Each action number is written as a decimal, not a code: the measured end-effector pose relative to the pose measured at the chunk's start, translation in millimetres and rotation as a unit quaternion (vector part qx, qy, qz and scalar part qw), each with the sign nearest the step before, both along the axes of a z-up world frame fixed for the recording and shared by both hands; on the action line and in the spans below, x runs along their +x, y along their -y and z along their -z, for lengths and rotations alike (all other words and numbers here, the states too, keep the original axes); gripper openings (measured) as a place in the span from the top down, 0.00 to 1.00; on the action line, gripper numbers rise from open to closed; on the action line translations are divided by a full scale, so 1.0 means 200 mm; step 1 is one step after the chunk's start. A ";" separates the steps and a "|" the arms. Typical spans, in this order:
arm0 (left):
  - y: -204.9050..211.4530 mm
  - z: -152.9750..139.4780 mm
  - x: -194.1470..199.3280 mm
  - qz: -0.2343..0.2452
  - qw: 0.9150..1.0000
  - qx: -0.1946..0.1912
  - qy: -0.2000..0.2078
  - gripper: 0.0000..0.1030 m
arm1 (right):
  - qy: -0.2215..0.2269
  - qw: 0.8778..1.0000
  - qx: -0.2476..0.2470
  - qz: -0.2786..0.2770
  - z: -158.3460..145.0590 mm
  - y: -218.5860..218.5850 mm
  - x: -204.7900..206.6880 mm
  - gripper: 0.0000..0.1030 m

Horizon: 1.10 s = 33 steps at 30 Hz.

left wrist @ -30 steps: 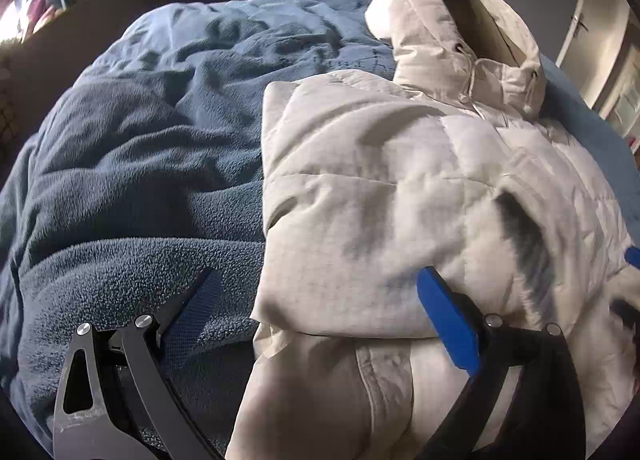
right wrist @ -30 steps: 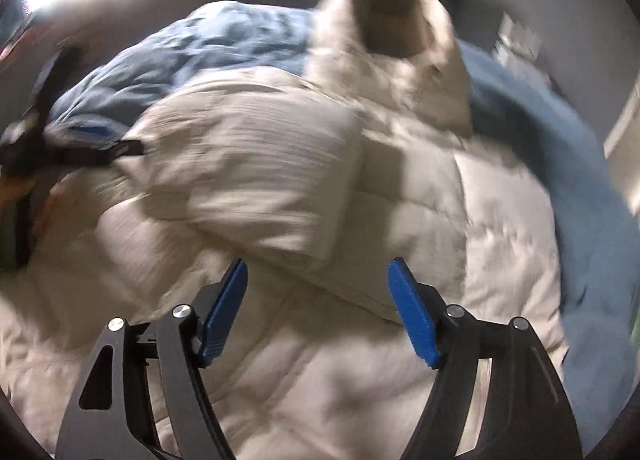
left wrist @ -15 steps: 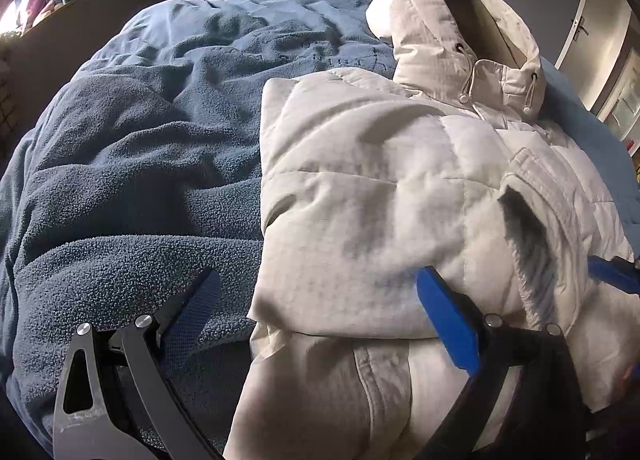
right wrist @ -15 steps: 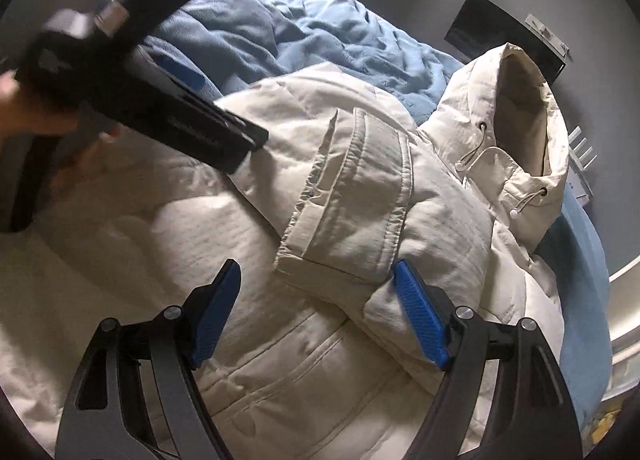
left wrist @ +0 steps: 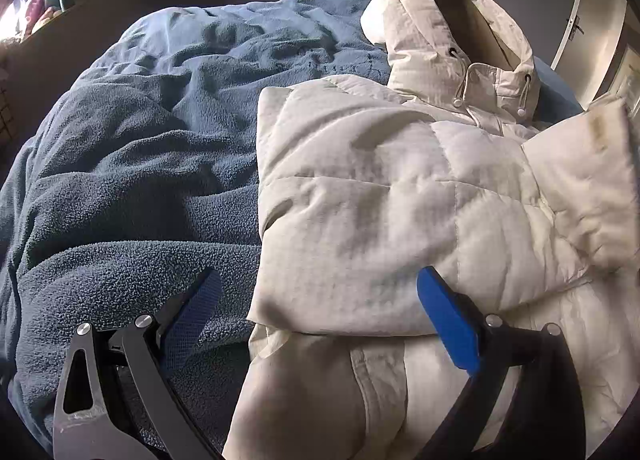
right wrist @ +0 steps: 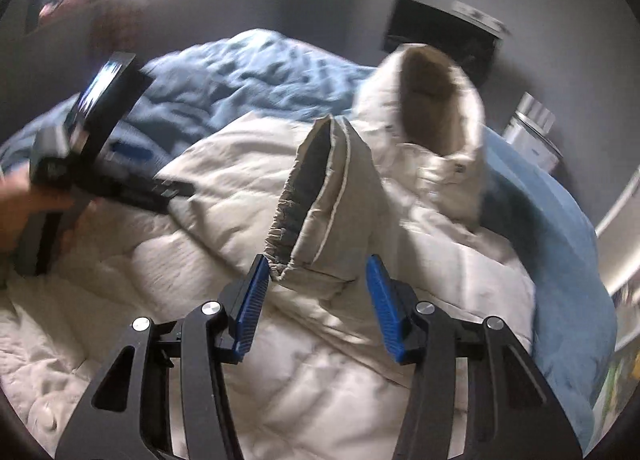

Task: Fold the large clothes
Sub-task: 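Lay the sleeve cuff flat on the jacket and open the right tool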

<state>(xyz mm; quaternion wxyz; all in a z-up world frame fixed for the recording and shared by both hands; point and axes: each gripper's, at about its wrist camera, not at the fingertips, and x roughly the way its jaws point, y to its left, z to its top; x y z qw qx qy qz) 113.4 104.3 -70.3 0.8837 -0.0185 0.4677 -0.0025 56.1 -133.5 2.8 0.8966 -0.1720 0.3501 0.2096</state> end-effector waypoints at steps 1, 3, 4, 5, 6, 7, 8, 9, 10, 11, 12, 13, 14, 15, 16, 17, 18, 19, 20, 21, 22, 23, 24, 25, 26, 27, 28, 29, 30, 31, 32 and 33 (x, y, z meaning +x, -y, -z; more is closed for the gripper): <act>0.00 0.00 0.00 0.000 1.000 0.001 0.001 0.08 | 0.000 1.000 0.009 0.015 -0.03 0.06 0.01 0.54; 0.00 0.00 -0.01 0.001 1.000 0.002 0.003 0.08 | 0.001 0.998 0.030 0.053 -0.08 0.20 0.03 0.54; 0.01 -0.01 -0.01 0.002 1.000 0.003 0.004 0.08 | 0.001 0.996 0.040 0.074 -0.10 0.27 0.04 0.54; 0.01 -0.01 -0.01 0.003 1.000 0.004 0.004 0.08 | 0.000 0.995 0.048 0.093 -0.12 0.34 0.06 0.54; 0.01 -0.01 -0.01 0.004 1.000 0.005 0.005 0.08 | -0.002 0.992 0.054 0.110 -0.12 0.40 0.07 0.54; 0.01 -0.01 -0.01 0.004 1.000 0.005 0.005 0.08 | -0.007 0.989 0.063 0.130 -0.11 0.48 0.09 0.54; 0.01 -0.01 -0.01 0.005 1.000 0.006 0.006 0.08 | -0.013 0.987 0.069 0.143 -0.10 0.54 0.11 0.54; 0.02 -0.01 -0.01 0.006 1.000 0.007 0.006 0.08 | -0.022 0.984 0.080 0.159 -0.08 0.60 0.12 0.54; 0.02 -0.01 -0.01 0.007 1.000 0.008 0.007 0.08 | -0.037 0.978 0.100 0.177 -0.06 0.68 0.15 0.54; 0.02 -0.01 -0.01 0.008 1.000 0.008 0.008 0.08 | -0.047 0.975 0.113 0.188 -0.04 0.73 0.16 0.54; 0.02 -0.01 -0.01 0.009 1.000 0.010 0.009 0.08 | -0.061 0.968 0.130 0.204 0.00 0.79 0.18 0.54; 0.03 -0.01 -0.01 0.010 1.000 0.010 0.010 0.08 | -0.074 0.963 0.143 0.217 0.03 0.84 0.19 0.54; 0.03 -0.01 -0.01 0.012 1.000 0.011 0.010 0.08 | -0.082 0.959 0.147 0.227 0.06 0.87 0.20 0.54; 0.03 -0.01 -0.01 0.012 1.000 0.013 0.009 0.08 | -0.088 0.957 0.146 0.235 0.09 0.90 0.21 0.54; 0.03 -0.01 -0.01 0.013 1.000 0.014 0.008 0.08 | -0.094 0.954 0.141 0.246 0.12 0.93 0.23 0.54; 0.03 -0.01 -0.01 0.013 1.000 0.014 0.007 0.08 | -0.100 0.952 0.140 0.254 0.15 0.95 0.23 0.54; 0.04 -0.01 0.00 0.013 1.000 0.015 0.006 0.08 | -0.104 0.949 0.141 0.262 0.17 0.98 0.24 0.54; 0.04 0.00 0.00 0.013 1.000 0.015 0.005 0.08 | -0.107 0.946 0.146 0.268 0.18 1.00 0.23 0.54; 0.04 0.00 0.00 0.013 1.000 0.016 0.005 0.08 | -0.112 0.941 0.165 0.274 0.20 1.04 0.23 0.54; 0.04 0.00 0.00 0.014 1.000 0.015 0.006 0.08 | -0.116 0.936 0.188 0.275 0.20 1.07 0.23 0.53; 0.04 0.00 0.00 0.016 1.000 0.014 0.008 0.08 | -0.126 0.929 0.213 0.274 0.22 1.09 0.24 0.53; 0.04 0.00 0.00 0.019 1.000 0.011 0.009 0.08 | -0.132 0.926 0.226 0.272 0.23 1.10 0.25 0.53; 0.05 0.00 0.00 0.023 1.000 0.009 0.010 0.08 | -0.139 0.924 0.234 0.268 0.24 1.10 0.26 0.53; 0.06 0.00 0.00 0.026 1.000 0.009 0.010 0.08 | -0.148 0.923 0.241 0.261 0.26 1.09 0.29 0.53; 0.06 0.00 0.01 0.028 1.000 0.010 0.009 0.08 | -0.155 0.924 0.241 0.254 0.29 1.07 0.31 0.52; 0.07 0.01 0.01 0.030 0.999 0.013 0.006 0.08 | -0.160 0.925 0.238 0.250 0.31 1.05 0.34 0.48; 0.08 0.01 0.01 0.031 0.999 0.016 0.004 0.08 | -0.167 0.924 0.235 0.251 0.34 1.04 0.36 0.45; 0.08 0.02 0.01 0.032 0.999 0.018 0.002 0.08 | -0.173 0.922 0.236 0.252 0.36 1.03 0.38 0.43; 0.09 0.02 0.01 0.033 0.999 0.019 0.002 0.08 | -0.180 0.920 0.240 0.253 0.38 1.03 0.39 0.43; 0.09 0.02 0.01 0.033 0.999 0.020 0.001 0.08 | -0.187 0.917 0.245 0.253 0.41 1.03 0.40 0.43; 0.09 0.02 0.01 0.033 0.999 0.020 0.001 0.08 | -0.199 0.914 0.252 0.249 0.45 1.03 0.41 0.43; 0.09 0.02 0.01 0.032 0.999 0.019 0.001 0.08 | -0.205 0.912 0.256 0.246 0.47 1.03 0.41 0.43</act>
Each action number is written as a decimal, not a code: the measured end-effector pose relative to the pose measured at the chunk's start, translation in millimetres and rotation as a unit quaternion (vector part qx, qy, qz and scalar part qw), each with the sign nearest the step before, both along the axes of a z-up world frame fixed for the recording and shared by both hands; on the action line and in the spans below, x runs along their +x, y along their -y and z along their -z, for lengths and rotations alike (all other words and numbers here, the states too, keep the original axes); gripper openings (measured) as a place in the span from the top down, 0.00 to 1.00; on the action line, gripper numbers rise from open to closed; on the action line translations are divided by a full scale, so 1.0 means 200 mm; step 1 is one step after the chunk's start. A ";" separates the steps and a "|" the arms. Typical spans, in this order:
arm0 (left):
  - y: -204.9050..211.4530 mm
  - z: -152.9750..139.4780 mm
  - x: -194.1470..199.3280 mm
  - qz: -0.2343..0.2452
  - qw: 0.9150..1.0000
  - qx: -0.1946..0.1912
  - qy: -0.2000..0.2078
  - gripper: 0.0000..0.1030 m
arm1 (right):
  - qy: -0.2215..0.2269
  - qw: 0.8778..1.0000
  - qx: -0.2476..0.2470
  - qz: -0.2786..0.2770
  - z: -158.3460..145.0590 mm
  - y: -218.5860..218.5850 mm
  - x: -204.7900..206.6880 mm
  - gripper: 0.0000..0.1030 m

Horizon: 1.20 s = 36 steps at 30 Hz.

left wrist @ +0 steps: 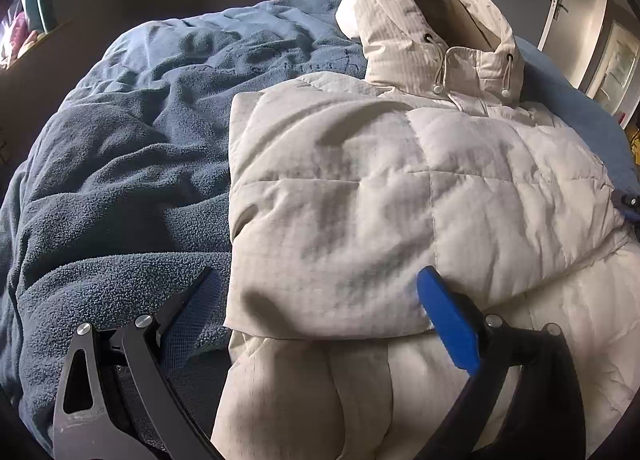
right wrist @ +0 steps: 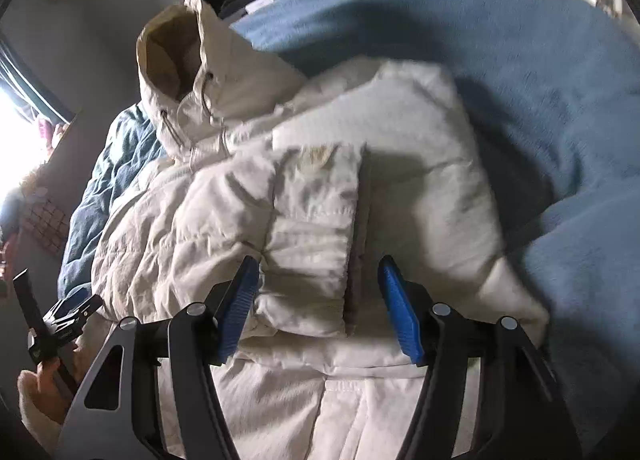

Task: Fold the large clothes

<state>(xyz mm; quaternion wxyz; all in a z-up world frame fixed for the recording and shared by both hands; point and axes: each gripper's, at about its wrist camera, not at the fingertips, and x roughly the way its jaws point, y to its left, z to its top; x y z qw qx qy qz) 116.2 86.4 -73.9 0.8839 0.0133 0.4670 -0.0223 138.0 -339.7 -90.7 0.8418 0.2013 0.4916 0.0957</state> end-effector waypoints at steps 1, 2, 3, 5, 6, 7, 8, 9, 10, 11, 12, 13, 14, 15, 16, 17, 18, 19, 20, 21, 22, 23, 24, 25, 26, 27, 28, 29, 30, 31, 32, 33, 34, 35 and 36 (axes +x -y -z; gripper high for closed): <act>0.00 0.00 0.00 -0.001 1.000 0.000 -0.001 0.08 | -0.004 1.000 0.011 -0.006 0.02 0.00 0.00 0.43; 0.00 0.00 0.00 -0.002 1.000 -0.001 -0.001 0.08 | -0.006 1.000 0.024 -0.012 0.03 0.00 -0.01 0.45; 0.00 0.01 0.00 -0.003 1.000 -0.001 -0.002 0.08 | -0.008 0.999 0.030 -0.014 0.03 -0.01 -0.02 0.56; 0.00 0.01 0.00 -0.005 1.000 0.000 -0.003 0.08 | -0.004 1.000 0.004 -0.008 0.02 -0.02 -0.05 0.75; 0.00 0.01 0.00 -0.006 1.000 -0.001 -0.003 0.08 | 0.002 1.000 0.002 -0.008 0.01 -0.02 -0.07 0.83; 0.00 0.00 0.00 -0.006 1.000 -0.001 -0.002 0.08 | 0.017 1.000 0.002 -0.011 -0.02 -0.02 -0.10 0.84; 0.00 0.00 0.00 -0.007 1.000 -0.001 -0.001 0.08 | 0.026 1.000 0.002 -0.014 -0.05 -0.02 -0.14 0.87; 0.00 0.00 -0.01 -0.008 1.000 -0.001 0.002 0.08 | 0.032 0.999 0.002 -0.015 -0.08 -0.02 -0.16 0.88; -0.01 -0.01 -0.02 -0.008 1.000 -0.002 0.003 0.08 | 0.040 0.999 0.003 -0.016 -0.12 -0.01 -0.20 0.88; -0.01 -0.01 -0.02 -0.008 1.000 -0.001 0.004 0.08 | 0.045 0.999 0.000 -0.015 -0.14 -0.01 -0.22 0.88; 0.00 -0.01 -0.02 -0.007 1.000 -0.001 0.005 0.08 | 0.051 0.999 -0.006 -0.013 -0.17 0.00 -0.25 0.88; 0.00 -0.01 -0.02 -0.006 1.000 0.000 0.005 0.08 | 0.055 0.998 -0.015 -0.011 -0.19 0.01 -0.27 0.89; 0.01 -0.01 -0.02 -0.004 1.000 0.001 0.002 0.08 | 0.055 0.998 -0.023 -0.011 -0.19 0.01 -0.28 0.89; 0.01 0.00 -0.01 -0.001 1.000 0.003 -0.002 0.08 | 0.051 0.998 -0.028 -0.010 -0.19 0.01 -0.28 0.89; 0.02 0.01 -0.01 0.001 1.000 0.005 -0.006 0.08 | 0.042 0.999 -0.034 -0.004 -0.17 0.01 -0.27 0.89; 0.03 0.02 0.00 0.003 1.000 0.006 -0.009 0.08 | 0.036 0.999 -0.039 -0.002 -0.14 0.01 -0.26 0.89; 0.03 0.03 0.00 0.006 1.000 0.006 -0.013 0.08 | 0.030 0.999 -0.046 0.001 -0.11 0.01 -0.24 0.89; 0.03 0.03 0.00 0.007 1.000 0.006 -0.015 0.08 | 0.026 0.998 -0.053 0.002 -0.08 0.01 -0.23 0.89; 0.03 0.03 0.00 0.008 1.000 0.005 -0.016 0.08 | 0.018 0.998 -0.064 0.002 -0.05 0.00 -0.20 0.89; 0.03 0.03 0.00 0.009 1.000 0.004 -0.016 0.08 | 0.009 0.997 -0.071 0.003 -0.02 0.00 -0.19 0.89; 0.03 0.04 0.00 0.009 1.000 0.004 -0.018 0.08 | -0.001 0.997 -0.074 0.002 0.02 0.00 -0.17 0.88; 0.03 0.04 0.01 0.008 1.000 0.004 -0.021 0.08 | -0.014 0.997 -0.075 0.000 0.05 -0.01 -0.15 0.88; 0.03 0.04 0.01 0.008 1.000 0.004 -0.023 0.08 | -0.019 0.997 -0.076 -0.002 0.07 -0.01 -0.15 0.87; 0.03 0.04 0.01 0.007 1.000 0.004 -0.023 0.08 | -0.018 0.996 -0.082 -0.003 0.06 -0.02 -0.16 0.84; 0.02 0.04 0.00 0.007 1.000 0.005 -0.023 0.08 | -0.015 0.996 -0.087 -0.005 0.06 -0.02 -0.17 0.84; 0.02 0.04 0.00 0.006 1.000 0.005 -0.023 0.08 | -0.011 0.996 -0.092 -0.004 0.05 -0.02 -0.18 0.83; 0.02 0.04 0.00 0.007 1.000 0.006 -0.022 0.08 | -0.008 0.996 -0.094 -0.002 0.04 -0.02 -0.19 0.82; 0.02 0.04 -0.01 0.007 1.000 0.007 -0.021 0.08 | 0.000 0.995 -0.098 0.002 0.03 -0.02 -0.20 0.79; 0.03 0.04 -0.01 0.007 1.000 0.008 -0.020 0.08 | 0.007 0.994 -0.108 0.008 0.01 -0.03 -0.22 0.72; 0.03 0.03 -0.01 0.009 1.000 0.010 -0.018 0.08 | 0.016 0.992 -0.121 0.013 -0.02 -0.03 -0.24 0.70; 0.04 0.02 -0.02 0.012 1.000 0.012 -0.013 0.08 | 0.033 0.990 -0.138 0.018 -0.06 -0.04 -0.25 0.68; 0.05 0.02 -0.02 0.014 1.000 0.014 -0.010 0.08 | 0.051 0.988 -0.148 0.018 -0.09 -0.05 -0.27 0.64; 0.06 0.01 -0.03 0.018 1.000 0.018 -0.006 0.08 | 0.065 0.985 -0.157 0.016 -0.12 -0.07 -0.28 0.59; 0.07 0.00 -0.04 0.024 0.999 0.022 0.000 0.08 | 0.075 0.983 -0.168 0.016 -0.14 -0.08 -0.28 0.45; 0.09 -0.01 -0.04 0.027 0.999 0.025 0.005 0.08 | 0.087 0.979 -0.182 0.016 -0.16 -0.10 -0.28 0.34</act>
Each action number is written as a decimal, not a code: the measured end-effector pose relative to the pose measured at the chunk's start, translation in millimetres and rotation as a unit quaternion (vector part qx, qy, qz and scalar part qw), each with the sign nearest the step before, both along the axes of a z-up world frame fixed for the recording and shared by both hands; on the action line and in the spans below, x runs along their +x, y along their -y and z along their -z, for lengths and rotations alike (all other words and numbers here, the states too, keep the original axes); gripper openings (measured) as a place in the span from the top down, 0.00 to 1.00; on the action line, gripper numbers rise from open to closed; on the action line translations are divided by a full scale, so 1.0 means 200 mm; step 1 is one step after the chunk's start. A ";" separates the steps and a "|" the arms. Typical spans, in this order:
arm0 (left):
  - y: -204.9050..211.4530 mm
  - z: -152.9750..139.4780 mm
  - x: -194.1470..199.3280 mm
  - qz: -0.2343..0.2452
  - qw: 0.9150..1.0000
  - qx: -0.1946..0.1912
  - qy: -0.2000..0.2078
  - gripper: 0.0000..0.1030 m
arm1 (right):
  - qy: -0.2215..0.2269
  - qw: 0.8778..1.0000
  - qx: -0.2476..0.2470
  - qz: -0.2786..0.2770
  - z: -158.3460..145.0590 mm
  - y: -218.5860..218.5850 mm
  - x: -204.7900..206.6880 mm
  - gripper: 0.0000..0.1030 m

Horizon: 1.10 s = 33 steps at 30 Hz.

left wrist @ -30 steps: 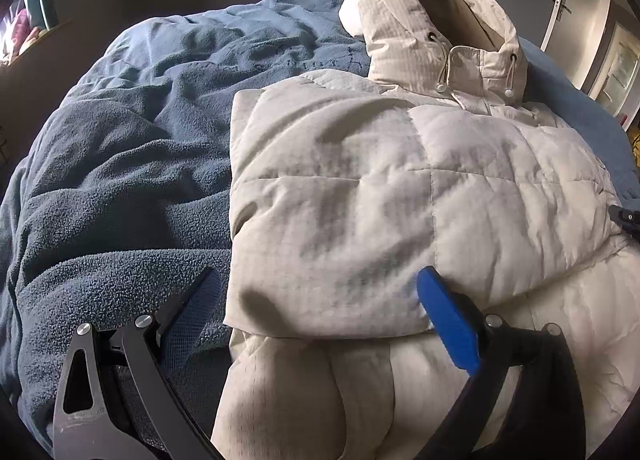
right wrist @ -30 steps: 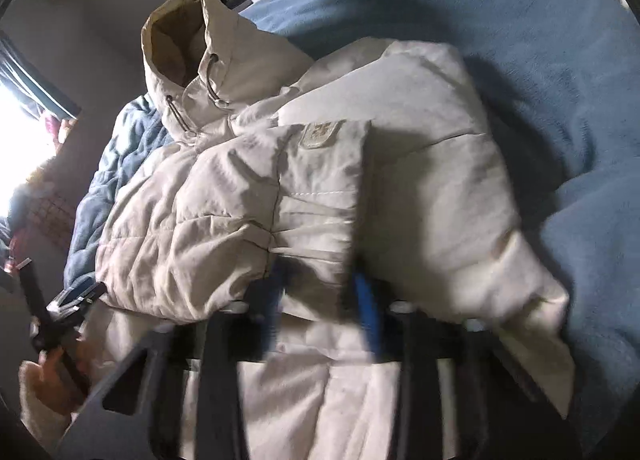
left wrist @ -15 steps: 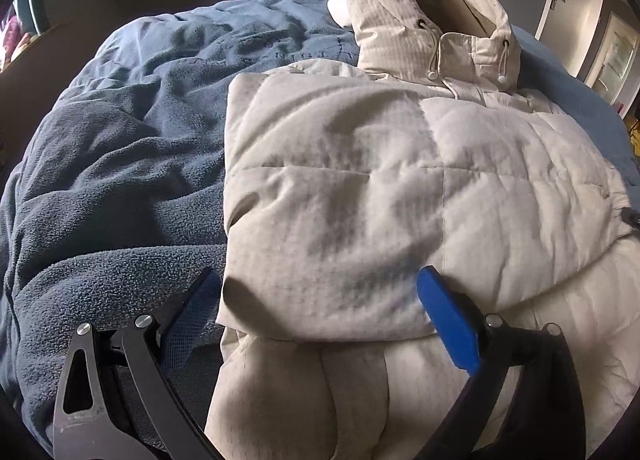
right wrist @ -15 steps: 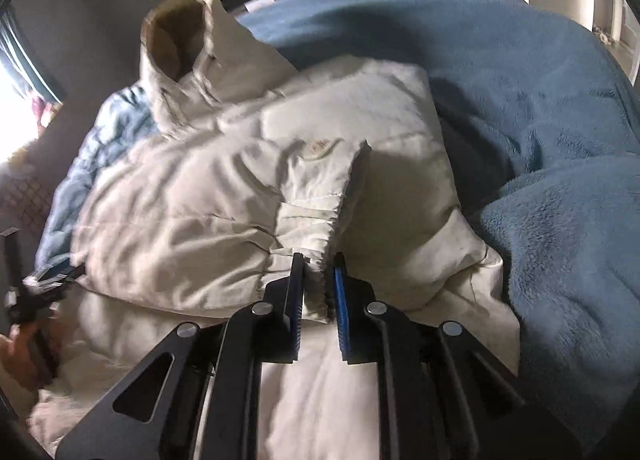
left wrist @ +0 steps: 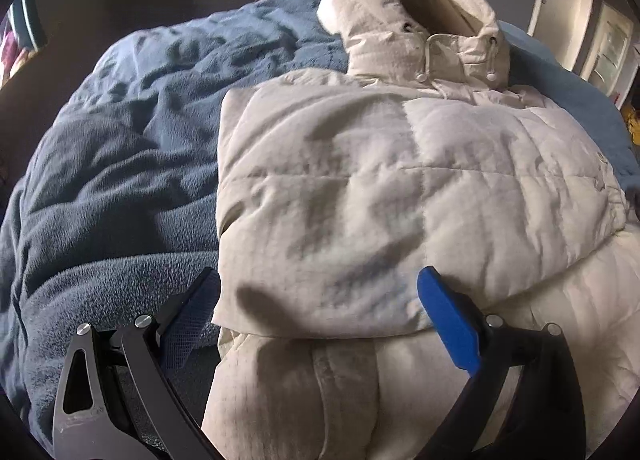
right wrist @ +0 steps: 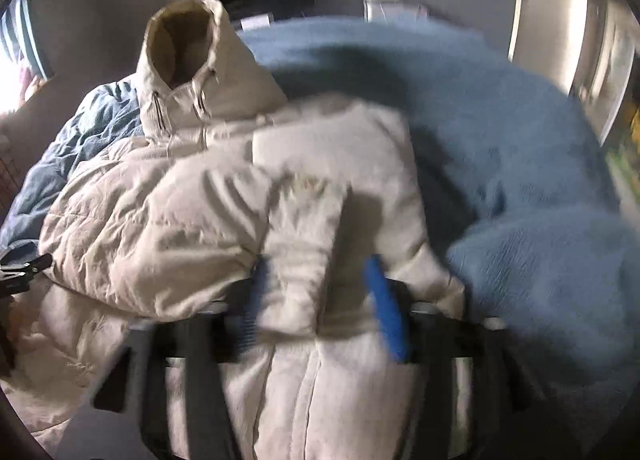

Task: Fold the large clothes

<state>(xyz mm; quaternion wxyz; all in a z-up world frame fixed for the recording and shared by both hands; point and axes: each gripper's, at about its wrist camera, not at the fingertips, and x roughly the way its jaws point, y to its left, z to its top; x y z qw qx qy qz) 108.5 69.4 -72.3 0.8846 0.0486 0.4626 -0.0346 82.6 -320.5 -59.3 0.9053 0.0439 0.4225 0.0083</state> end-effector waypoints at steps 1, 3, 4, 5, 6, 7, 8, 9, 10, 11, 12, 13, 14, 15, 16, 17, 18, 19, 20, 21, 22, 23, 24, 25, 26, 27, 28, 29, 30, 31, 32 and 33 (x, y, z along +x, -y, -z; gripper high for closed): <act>0.01 -0.01 -0.01 0.004 1.000 0.004 0.007 0.08 | 0.009 1.000 -0.011 -0.003 -0.01 -0.01 0.00 0.32; 0.04 -0.05 -0.03 0.011 0.999 0.011 0.032 0.08 | 0.022 0.999 -0.023 -0.019 -0.04 -0.05 0.01 0.24; 0.04 -0.06 -0.04 0.014 0.999 0.011 0.040 0.06 | 0.023 0.999 -0.026 -0.023 -0.04 -0.06 0.03 0.21; 0.06 -0.08 -0.05 0.021 0.999 0.008 0.049 0.06 | 0.020 0.999 -0.032 -0.026 -0.03 -0.07 0.04 0.18; 0.07 -0.08 -0.04 0.026 0.998 0.004 0.050 0.06 | 0.017 0.999 -0.034 -0.028 -0.02 -0.09 0.06 0.18; 0.08 -0.07 -0.02 0.028 0.999 0.001 0.046 0.06 | 0.011 0.999 -0.034 -0.030 0.00 -0.10 0.09 0.18; 0.09 -0.06 0.00 0.030 0.999 0.000 0.039 0.06 | 0.008 0.999 -0.034 -0.029 0.01 -0.11 0.11 0.18; 0.11 -0.03 0.03 0.031 0.999 0.000 0.027 0.06 | 0.004 0.999 -0.033 -0.027 0.01 -0.12 0.13 0.18; 0.12 0.00 0.05 0.032 0.999 0.000 0.013 0.06 | 0.000 0.999 -0.030 -0.026 0.02 -0.13 0.15 0.18; 0.12 0.04 0.08 0.032 0.999 0.003 -0.008 0.06 | -0.009 0.999 -0.026 -0.023 0.05 -0.13 0.18 0.18; 0.13 0.07 0.10 0.031 0.999 0.006 -0.020 0.06 | -0.021 0.999 -0.025 -0.020 0.08 -0.13 0.20 0.16; 0.13 0.10 0.11 0.029 0.999 0.007 -0.030 0.06 | -0.042 0.999 -0.022 -0.020 0.12 -0.13 0.23 0.14; 0.13 0.11 0.12 0.029 0.999 0.006 -0.037 0.06 | -0.060 0.998 -0.021 -0.022 0.16 -0.13 0.25 0.12; 0.13 0.12 0.13 0.029 0.999 0.006 -0.041 0.06 | -0.084 0.996 -0.013 -0.024 0.22 -0.13 0.27 0.11; 0.12 0.13 0.13 0.029 0.999 0.006 -0.045 0.06 | -0.094 0.995 -0.005 -0.024 0.24 -0.12 0.28 0.10; 0.12 0.13 0.13 0.029 0.998 0.006 -0.048 0.06 | -0.099 0.995 0.009 -0.021 0.26 -0.10 0.29 0.09; 0.12 0.12 0.13 0.029 0.998 0.005 -0.048 0.06 | -0.100 0.995 0.017 -0.018 0.25 -0.09 0.29 0.08; 0.11 0.11 0.13 0.028 0.998 0.004 -0.048 0.06 | -0.102 0.995 0.018 -0.015 0.25 -0.09 0.29 0.08; 0.11 0.09 0.13 0.026 0.998 0.004 -0.048 0.06 | -0.104 0.994 0.013 -0.013 0.24 -0.09 0.29 0.08; 0.11 0.05 0.14 0.019 0.999 0.005 -0.045 0.06 | -0.105 0.994 0.006 -0.011 0.23 -0.10 0.28 0.08; 0.10 0.01 0.15 0.009 0.999 0.004 -0.042 0.06 | -0.102 0.995 -0.002 -0.008 0.21 -0.10 0.26 0.08; 0.09 -0.04 0.18 -0.005 0.999 -0.003 -0.038 0.06 | -0.094 0.996 -0.006 -0.007 0.19 -0.10 0.26 0.08; 0.08 -0.08 0.20 -0.013 0.999 -0.010 -0.038 0.06 | -0.082 0.997 -0.012 -0.006 0.15 -0.11 0.25 0.08; 0.07 -0.12 0.22 -0.020 0.999 -0.021 -0.036 0.06 | -0.072 0.997 -0.019 -0.005 0.12 -0.11 0.24 0.08; 0.06 -0.17 0.24 -0.025 0.999 -0.035 -0.031 0.06 | -0.058 0.998 -0.031 -0.002 0.07 -0.12 0.25 0.08; 0.04 -0.22 0.26 -0.026 0.998 -0.051 -0.024 0.06 | -0.045 0.998 -0.039 -0.003 0.03 -0.13 0.26 0.08; 0.03 -0.26 0.28 -0.024 0.998 -0.063 -0.019 0.06 | -0.035 0.998 -0.044 -0.004 -0.02 -0.14 0.27 0.08; 0.02 -0.30 0.31 -0.021 0.997 -0.072 -0.013 0.06 | -0.025 0.999 -0.046 -0.008 -0.08 -0.15 0.29 0.08; 0.02 -0.33 0.32 -0.019 0.997 -0.072 -0.012 0.06 | -0.016 0.999 -0.040 -0.017 -0.14 -0.16 0.32 0.08; 0.01 -0.35 0.36 -0.014 0.998 -0.068 -0.013 0.06 | -0.013 0.999 -0.033 -0.026 -0.17 -0.17 0.34 0.08; 0.01 -0.36 0.39 -0.011 0.998 -0.064 -0.014 0.06 | -0.010 0.999 -0.022 -0.042 -0.22 -0.20 0.39 0.08; 0.01 -0.37 0.43 -0.008 0.998 -0.054 -0.013 0.06 | -0.010 0.998 -0.017 -0.053 -0.25 -0.22 0.42 0.08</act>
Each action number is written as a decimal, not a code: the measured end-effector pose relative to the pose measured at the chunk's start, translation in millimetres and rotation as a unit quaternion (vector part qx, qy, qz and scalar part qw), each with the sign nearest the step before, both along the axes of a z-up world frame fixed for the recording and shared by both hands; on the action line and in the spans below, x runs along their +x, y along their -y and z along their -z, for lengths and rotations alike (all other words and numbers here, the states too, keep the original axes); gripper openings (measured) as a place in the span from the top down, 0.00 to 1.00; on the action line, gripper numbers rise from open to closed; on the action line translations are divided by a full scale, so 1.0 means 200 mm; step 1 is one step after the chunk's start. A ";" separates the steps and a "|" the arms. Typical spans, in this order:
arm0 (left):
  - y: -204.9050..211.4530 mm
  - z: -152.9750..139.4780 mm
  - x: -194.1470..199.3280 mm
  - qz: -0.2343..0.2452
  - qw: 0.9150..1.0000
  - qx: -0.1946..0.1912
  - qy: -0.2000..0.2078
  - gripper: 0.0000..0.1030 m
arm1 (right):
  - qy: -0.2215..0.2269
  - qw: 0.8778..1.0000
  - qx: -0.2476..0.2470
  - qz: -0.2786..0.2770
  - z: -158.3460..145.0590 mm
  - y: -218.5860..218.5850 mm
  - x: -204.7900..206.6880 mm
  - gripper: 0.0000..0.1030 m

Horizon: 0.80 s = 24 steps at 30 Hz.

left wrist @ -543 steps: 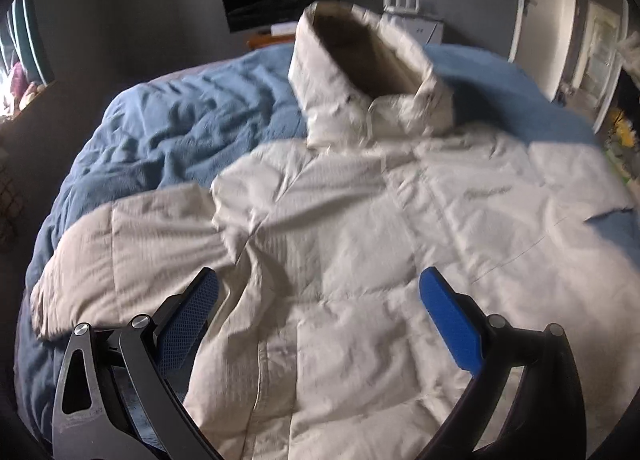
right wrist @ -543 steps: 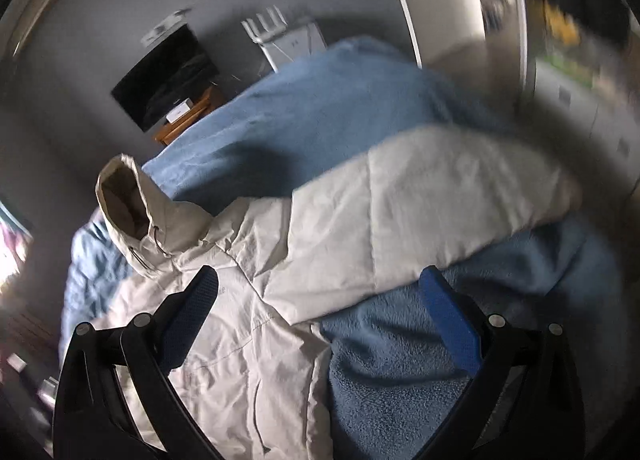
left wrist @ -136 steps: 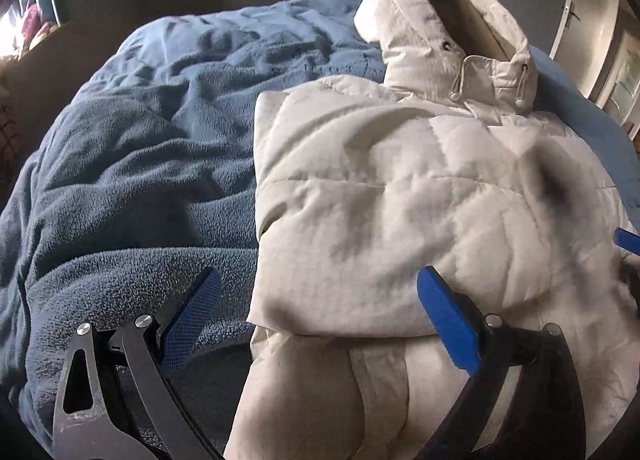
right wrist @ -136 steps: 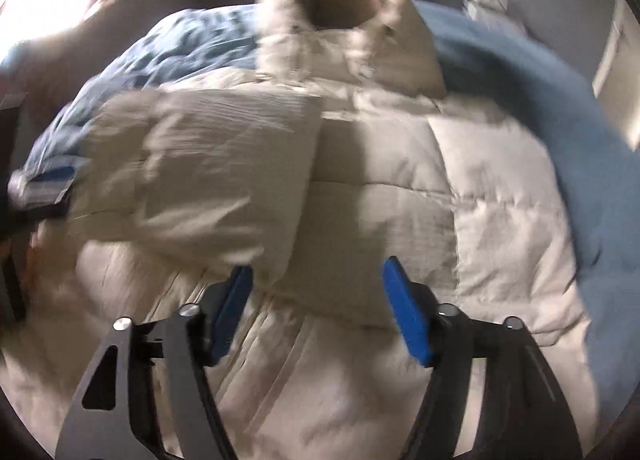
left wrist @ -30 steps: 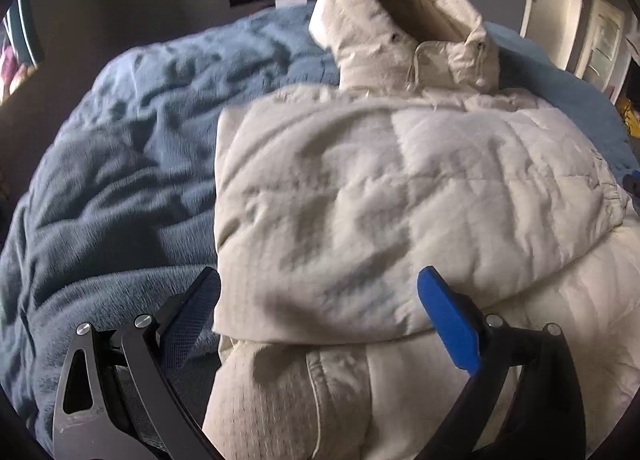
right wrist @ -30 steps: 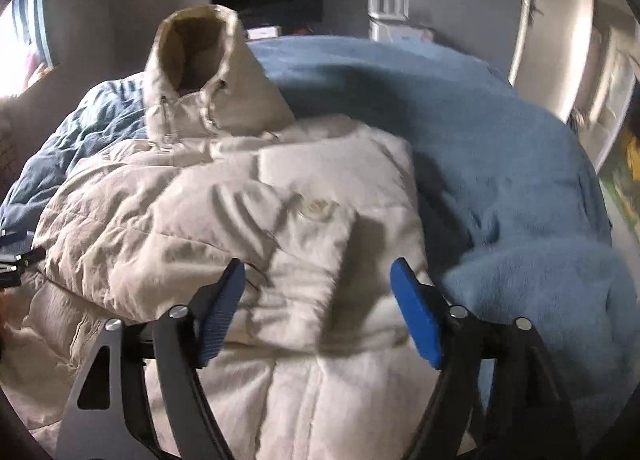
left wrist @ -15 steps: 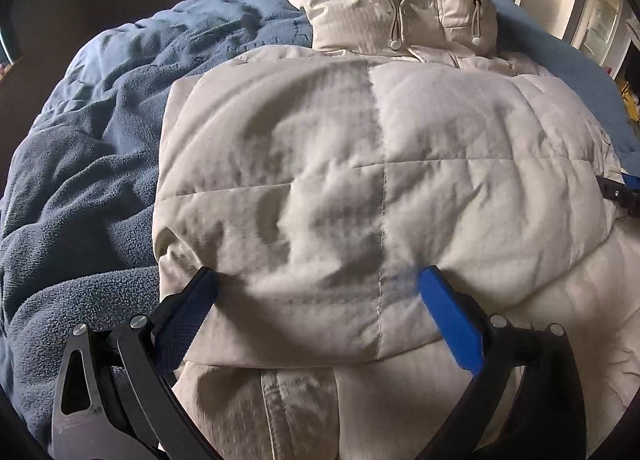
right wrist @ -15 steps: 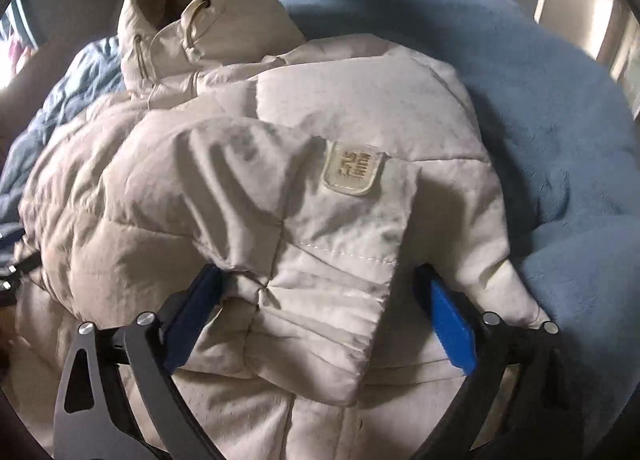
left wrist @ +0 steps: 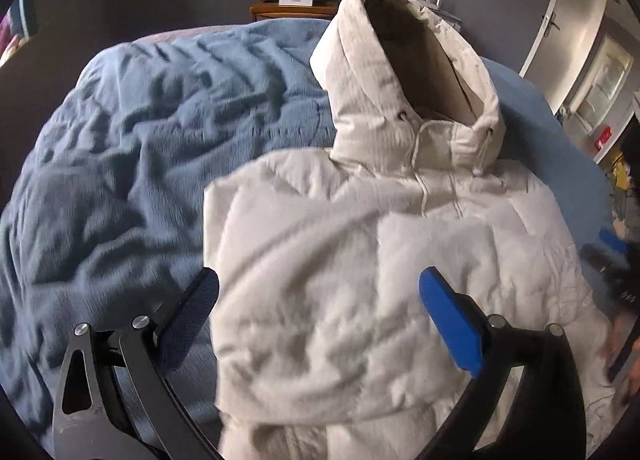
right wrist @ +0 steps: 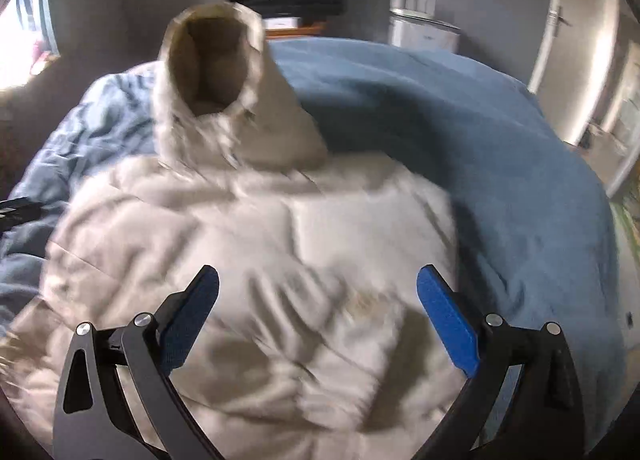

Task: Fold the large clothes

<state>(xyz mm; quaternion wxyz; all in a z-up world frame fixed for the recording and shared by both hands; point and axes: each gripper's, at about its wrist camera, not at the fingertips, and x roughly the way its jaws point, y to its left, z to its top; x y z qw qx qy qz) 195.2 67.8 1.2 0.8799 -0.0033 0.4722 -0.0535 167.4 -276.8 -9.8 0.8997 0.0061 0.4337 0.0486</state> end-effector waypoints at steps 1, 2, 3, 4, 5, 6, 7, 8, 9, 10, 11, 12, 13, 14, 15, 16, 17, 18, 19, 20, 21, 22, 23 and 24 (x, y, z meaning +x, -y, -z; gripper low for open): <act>0.00 0.00 0.04 0.000 1.000 0.009 0.002 0.06 | 0.000 1.000 0.001 -0.012 -0.03 -0.03 0.06 0.08; -0.01 0.00 0.08 -0.002 1.000 0.023 0.005 0.06 | 0.002 1.000 0.002 -0.018 -0.06 -0.05 0.13 0.08; -0.02 0.00 0.12 -0.005 0.999 0.033 0.008 0.06 | 0.003 1.000 0.003 -0.020 -0.07 -0.08 0.19 0.08; -0.03 0.01 0.16 -0.009 0.999 0.038 0.008 0.06 | 0.010 1.000 0.004 -0.020 -0.09 -0.11 0.29 0.08; -0.05 0.01 0.18 -0.012 0.999 0.041 0.009 0.06 | 0.017 1.000 0.006 -0.019 -0.11 -0.13 0.36 0.08; -0.07 0.03 0.23 -0.019 0.999 0.039 0.008 0.06 | 0.022 1.000 0.009 -0.016 -0.12 -0.15 0.44 0.08; -0.08 0.05 0.27 -0.025 0.999 0.034 0.006 0.06 | 0.026 0.999 0.013 -0.013 -0.13 -0.17 0.53 0.08; -0.09 0.06 0.29 -0.026 0.999 0.030 0.007 0.06 | 0.030 0.999 0.015 -0.011 -0.13 -0.19 0.60 0.08; -0.10 0.07 0.34 -0.032 0.999 0.028 0.009 0.06 | 0.034 0.999 0.017 -0.010 -0.14 -0.21 0.67 0.08; -0.11 0.08 0.36 -0.035 0.999 0.027 0.012 0.06 | 0.037 0.999 0.016 -0.013 -0.13 -0.24 0.74 0.08; -0.11 0.08 0.38 -0.039 0.999 0.026 0.016 0.06 | 0.040 0.999 0.015 -0.018 -0.13 -0.28 0.82 0.08; -0.11 0.09 0.41 -0.043 0.999 0.026 0.021 0.06 | 0.040 0.999 0.010 -0.024 -0.12 -0.31 0.88 0.08; -0.11 0.09 0.43 -0.042 0.999 0.022 0.022 0.06 | 0.039 0.999 -0.003 -0.029 -0.09 -0.34 0.96 0.08; -0.11 0.10 0.45 -0.039 0.999 0.016 0.023 0.06 | 0.038 0.999 -0.010 -0.029 -0.08 -0.35 1.00 0.08; -0.10 0.10 0.47 -0.037 0.999 0.014 0.025 0.06 | 0.037 0.999 -0.017 -0.023 -0.05 -0.36 1.04 0.12; -0.10 0.10 0.48 -0.036 0.999 0.014 0.029 0.06 | 0.030 0.999 -0.012 -0.017 -0.02 -0.35 1.09 0.19; -0.09 0.10 0.48 -0.034 0.999 0.012 0.031 0.06 | 0.024 1.000 -0.002 -0.019 0.01 -0.34 1.11 0.45; -0.08 0.10 0.49 -0.030 0.999 0.007 0.034 0.06 | 0.018 1.000 0.005 -0.017 0.03 -0.32 1.13 0.73; -0.08 0.10 0.50 -0.025 0.999 0.000 0.037 0.06 | 0.016 1.000 0.011 -0.014 0.05 -0.30 1.12 0.79; -0.07 0.09 0.50 -0.019 0.999 -0.011 0.043 0.06 | 0.024 0.999 0.020 -0.019 0.05 -0.29 1.11 0.84; -0.07 0.08 0.50 -0.015 0.999 -0.015 0.048 0.06 | 0.039 0.998 0.032 -0.031 0.04 -0.28 1.07 0.88; -0.06 0.06 0.50 -0.012 0.998 -0.018 0.056 0.06 | 0.055 0.997 0.029 -0.045 0.03 -0.28 1.02 0.90; -0.06 0.04 0.49 -0.009 0.997 -0.022 0.068 0.06 | 0.073 0.995 0.023 -0.060 0.02 -0.28 0.95 0.91; -0.05 0.02 0.48 -0.007 0.997 -0.023 0.076 0.06 | 0.087 0.993 0.021 -0.072 0.01 -0.28 0.89 0.91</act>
